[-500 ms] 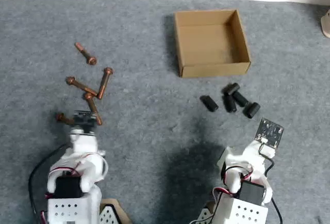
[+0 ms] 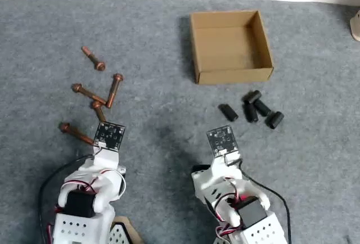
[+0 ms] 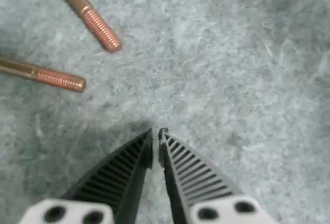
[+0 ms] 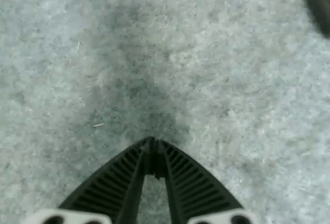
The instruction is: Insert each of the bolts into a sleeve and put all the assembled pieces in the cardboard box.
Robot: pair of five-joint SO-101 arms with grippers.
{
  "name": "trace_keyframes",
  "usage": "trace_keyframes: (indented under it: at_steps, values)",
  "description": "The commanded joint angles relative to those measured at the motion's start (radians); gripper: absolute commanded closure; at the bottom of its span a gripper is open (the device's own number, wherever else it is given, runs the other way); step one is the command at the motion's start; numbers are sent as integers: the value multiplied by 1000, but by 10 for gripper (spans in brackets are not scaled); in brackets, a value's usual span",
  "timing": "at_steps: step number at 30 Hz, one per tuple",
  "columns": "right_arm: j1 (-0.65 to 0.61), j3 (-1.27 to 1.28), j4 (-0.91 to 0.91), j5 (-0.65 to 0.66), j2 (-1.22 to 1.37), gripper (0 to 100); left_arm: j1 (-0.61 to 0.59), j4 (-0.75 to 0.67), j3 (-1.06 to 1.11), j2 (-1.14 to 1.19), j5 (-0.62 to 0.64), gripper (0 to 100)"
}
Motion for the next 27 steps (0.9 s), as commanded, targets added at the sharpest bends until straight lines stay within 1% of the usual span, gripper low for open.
trace_keyframes:
  at_steps: [1,5,9,15,21,23,27]
  values:
    - [-15,140,-25,6,-8,994,-19,11,-24,4,-5,958]
    - [-15,140,-25,6,-8,994,-36,11,-113,4,-5,958]
    - [-15,140,-25,6,-8,994,-36,9,-260,5,-5,959]
    - [-15,140,-25,6,-8,994,-58,3,-599,5,-5,959]
    - [-15,140,-25,6,-8,994,-64,12,-869,-2,0,959]
    - [-15,140,-25,6,-8,994,-64,51,-929,-2,0,959]
    - [-15,140,-25,6,-7,994,-59,190,-1030,-2,-5,955]
